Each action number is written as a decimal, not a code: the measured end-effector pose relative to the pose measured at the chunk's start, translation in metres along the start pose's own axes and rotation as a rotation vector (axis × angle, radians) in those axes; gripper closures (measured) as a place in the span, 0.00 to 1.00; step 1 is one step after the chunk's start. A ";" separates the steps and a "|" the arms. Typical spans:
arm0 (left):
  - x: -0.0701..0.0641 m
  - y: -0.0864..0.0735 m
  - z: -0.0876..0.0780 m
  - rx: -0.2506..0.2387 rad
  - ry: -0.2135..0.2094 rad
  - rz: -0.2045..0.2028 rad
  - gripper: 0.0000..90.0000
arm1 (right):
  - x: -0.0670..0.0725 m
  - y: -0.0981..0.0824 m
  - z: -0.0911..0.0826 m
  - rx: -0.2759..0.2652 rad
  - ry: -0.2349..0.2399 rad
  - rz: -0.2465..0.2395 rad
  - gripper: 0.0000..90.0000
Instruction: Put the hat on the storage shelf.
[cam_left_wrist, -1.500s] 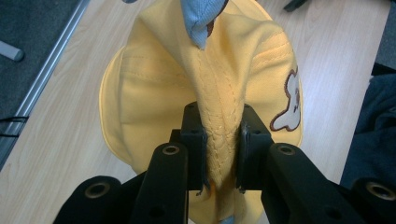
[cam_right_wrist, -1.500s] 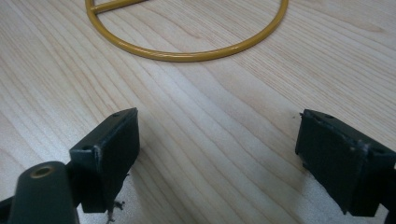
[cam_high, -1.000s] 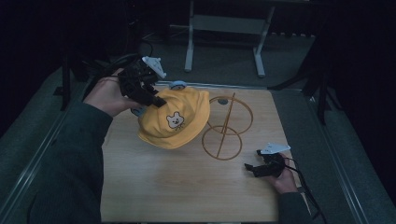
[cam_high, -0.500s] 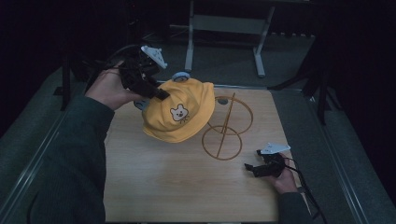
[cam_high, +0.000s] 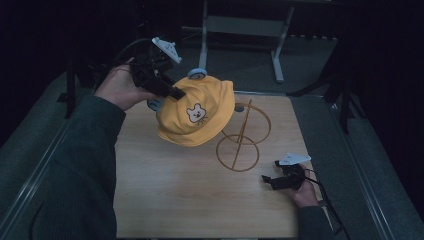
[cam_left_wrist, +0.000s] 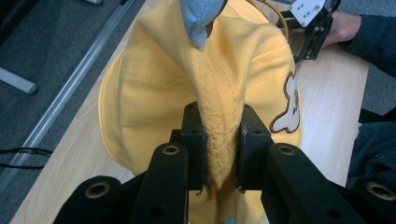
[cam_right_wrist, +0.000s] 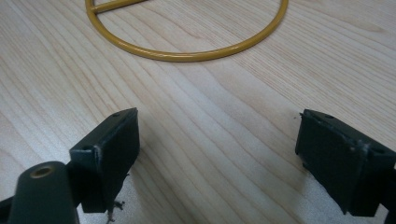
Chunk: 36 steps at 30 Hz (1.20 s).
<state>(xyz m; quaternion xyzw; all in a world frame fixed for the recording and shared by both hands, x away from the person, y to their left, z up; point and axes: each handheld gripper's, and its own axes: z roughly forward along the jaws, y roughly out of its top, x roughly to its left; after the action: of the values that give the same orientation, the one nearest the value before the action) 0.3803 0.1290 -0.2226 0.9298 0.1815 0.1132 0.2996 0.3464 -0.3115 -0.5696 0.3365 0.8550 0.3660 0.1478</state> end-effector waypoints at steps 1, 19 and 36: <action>0.000 0.001 0.000 0.002 -0.001 0.003 0.85 | 0.000 0.000 0.000 0.000 0.000 0.000 0.15; -0.001 0.016 0.012 -0.001 -0.017 0.015 0.85 | 0.000 0.000 0.000 0.001 0.000 -0.001 0.15; 0.002 0.034 0.024 0.030 -0.050 0.024 0.85 | 0.000 0.000 0.000 0.001 0.000 -0.001 0.15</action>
<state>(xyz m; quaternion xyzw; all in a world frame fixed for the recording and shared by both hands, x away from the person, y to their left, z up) 0.3989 0.0918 -0.2207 0.9388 0.1646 0.0906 0.2888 0.3464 -0.3115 -0.5695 0.3362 0.8552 0.3657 0.1480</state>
